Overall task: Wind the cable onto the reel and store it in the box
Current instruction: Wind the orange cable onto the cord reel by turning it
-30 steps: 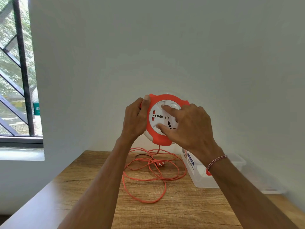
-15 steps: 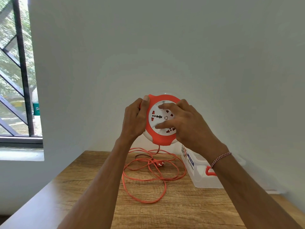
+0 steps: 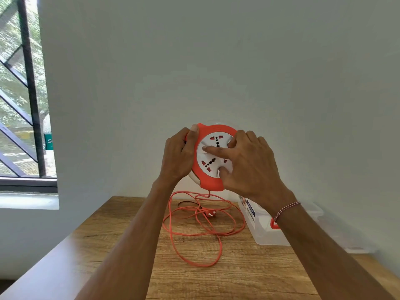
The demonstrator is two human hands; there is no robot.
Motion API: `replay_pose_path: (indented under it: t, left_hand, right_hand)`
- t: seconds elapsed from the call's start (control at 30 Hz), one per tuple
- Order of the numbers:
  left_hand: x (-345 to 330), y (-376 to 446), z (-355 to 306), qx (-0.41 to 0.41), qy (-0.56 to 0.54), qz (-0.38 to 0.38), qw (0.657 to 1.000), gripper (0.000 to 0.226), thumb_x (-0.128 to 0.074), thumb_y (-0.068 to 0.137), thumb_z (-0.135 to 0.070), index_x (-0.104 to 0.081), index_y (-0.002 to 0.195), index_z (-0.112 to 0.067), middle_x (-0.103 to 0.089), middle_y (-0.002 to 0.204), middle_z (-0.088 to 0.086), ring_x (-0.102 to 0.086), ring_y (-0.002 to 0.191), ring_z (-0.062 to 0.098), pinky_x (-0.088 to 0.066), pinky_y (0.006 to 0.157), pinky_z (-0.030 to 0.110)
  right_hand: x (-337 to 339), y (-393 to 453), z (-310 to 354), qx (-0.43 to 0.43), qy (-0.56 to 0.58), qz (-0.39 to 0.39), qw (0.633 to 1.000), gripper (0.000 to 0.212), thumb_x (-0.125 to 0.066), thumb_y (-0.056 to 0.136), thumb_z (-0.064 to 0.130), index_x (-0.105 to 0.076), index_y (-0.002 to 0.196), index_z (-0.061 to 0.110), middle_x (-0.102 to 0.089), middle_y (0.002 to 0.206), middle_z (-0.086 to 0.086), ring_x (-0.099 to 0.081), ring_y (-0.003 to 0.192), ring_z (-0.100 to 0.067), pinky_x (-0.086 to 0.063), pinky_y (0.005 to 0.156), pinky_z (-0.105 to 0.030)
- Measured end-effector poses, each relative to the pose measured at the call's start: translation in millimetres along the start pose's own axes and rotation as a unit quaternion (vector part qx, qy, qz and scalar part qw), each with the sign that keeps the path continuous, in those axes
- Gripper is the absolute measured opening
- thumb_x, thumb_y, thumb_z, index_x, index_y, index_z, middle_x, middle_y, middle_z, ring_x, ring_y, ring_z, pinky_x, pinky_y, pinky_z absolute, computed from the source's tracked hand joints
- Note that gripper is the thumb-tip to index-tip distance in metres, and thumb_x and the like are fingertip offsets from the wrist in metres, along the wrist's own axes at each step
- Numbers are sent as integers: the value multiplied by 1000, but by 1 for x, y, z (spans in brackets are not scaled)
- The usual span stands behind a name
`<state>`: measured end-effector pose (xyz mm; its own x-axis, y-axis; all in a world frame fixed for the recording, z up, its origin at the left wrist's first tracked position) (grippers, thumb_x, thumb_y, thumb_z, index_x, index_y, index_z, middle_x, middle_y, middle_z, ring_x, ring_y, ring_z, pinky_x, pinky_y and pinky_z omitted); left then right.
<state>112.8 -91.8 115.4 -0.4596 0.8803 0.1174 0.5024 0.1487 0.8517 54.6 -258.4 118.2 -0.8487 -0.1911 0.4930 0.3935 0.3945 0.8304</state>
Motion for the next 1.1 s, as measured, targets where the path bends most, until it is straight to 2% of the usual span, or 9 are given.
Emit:
replay_pose_path:
  t: [0.2, 0.33, 0.43, 0.5, 0.57, 0.67, 0.77, 0.9, 1.1]
  left_hand:
    - [0, 0, -1, 1, -8, 0, 1000, 52, -35, 106, -41, -62, 85, -2, -69, 73, 12, -68, 62, 27, -57, 60, 42]
    - [2, 0, 0, 16, -13, -5, 1000, 51, -35, 105, -42, -66, 91, -3, -73, 79, 10, -71, 65, 23, -59, 62, 39]
    - [3, 0, 3, 24, -10, -8, 1000, 48, -36, 107, -38, -66, 94, -3, -74, 82, 10, -72, 68, 24, -60, 65, 39]
    - [3, 1, 3, 23, -10, -7, 1000, 47, -36, 107, -38, -66, 94, -4, -74, 83, 9, -72, 69, 23, -60, 66, 39]
    - [3, 1, 2, 20, -11, -6, 1000, 48, -36, 105, -40, -67, 95, -5, -74, 83, 6, -72, 68, 21, -61, 66, 36]
    - [2, 0, 1, 9, -5, -3, 1000, 50, -35, 104, -43, -66, 93, -5, -73, 81, 7, -71, 67, 20, -60, 65, 36]
    - [0, 0, 0, -2, 3, 4, 1000, 48, -37, 105, -39, -65, 90, -4, -72, 78, 7, -70, 65, 22, -59, 63, 40]
    - [-1, 1, -1, -7, 8, 6, 1000, 50, -36, 103, -45, -65, 89, -7, -71, 76, 1, -70, 64, 16, -58, 58, 31]
    - [1, 1, 0, -5, 5, 3, 1000, 51, -36, 105, -44, -66, 93, -4, -74, 82, 8, -72, 67, 18, -62, 63, 42]
  right_hand:
    - [1, 2, -2, -42, 17, -16, 999, 65, -58, 79, 69, -58, 132, 30, -71, 109, -9, -64, 96, -29, -51, 85, -42]
    - [5, 3, -3, -11, 48, -21, 999, 56, -62, 85, 58, -61, 131, 26, -67, 111, -8, -56, 99, -25, -52, 83, -38]
    - [9, 5, -3, 50, 81, -40, 995, 31, -76, 81, 30, -73, 111, 22, -65, 111, -8, -53, 101, -25, -55, 78, -37]
    - [6, 6, -1, 89, 78, -6, 993, 28, -84, 72, 20, -77, 99, 22, -63, 122, -8, -51, 109, -28, -55, 81, -41]
    - [0, 5, 2, 101, 54, 51, 992, 41, -89, 65, 22, -76, 103, 28, -57, 134, -6, -47, 119, -29, -53, 89, -45]
    - [-5, 3, 5, 95, 26, 74, 992, 55, -92, 58, 28, -73, 110, 34, -56, 136, -5, -47, 119, -31, -51, 90, -46]
    - [-6, 3, 4, 89, 15, 65, 994, 57, -93, 57, 28, -72, 110, 37, -57, 131, -5, -48, 114, -31, -51, 85, -44]
    - [-6, 3, 1, 68, 0, 52, 996, 58, -88, 65, 30, -67, 117, 44, -54, 128, -5, -47, 107, -29, -49, 78, -42]
    - [-2, 0, 3, 32, 14, 19, 999, 58, -84, 65, 37, -66, 121, 39, -59, 116, -13, -57, 99, -32, -53, 79, -44]
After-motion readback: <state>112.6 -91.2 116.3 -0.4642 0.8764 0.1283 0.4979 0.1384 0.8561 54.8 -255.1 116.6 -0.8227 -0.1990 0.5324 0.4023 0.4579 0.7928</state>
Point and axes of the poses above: each hand's wrist, its own y-axis towards the middle knuckle, its own x-axis out of the back of the hand, z = x × y, the point moved 5 cm from there along y, towards the middle knuckle
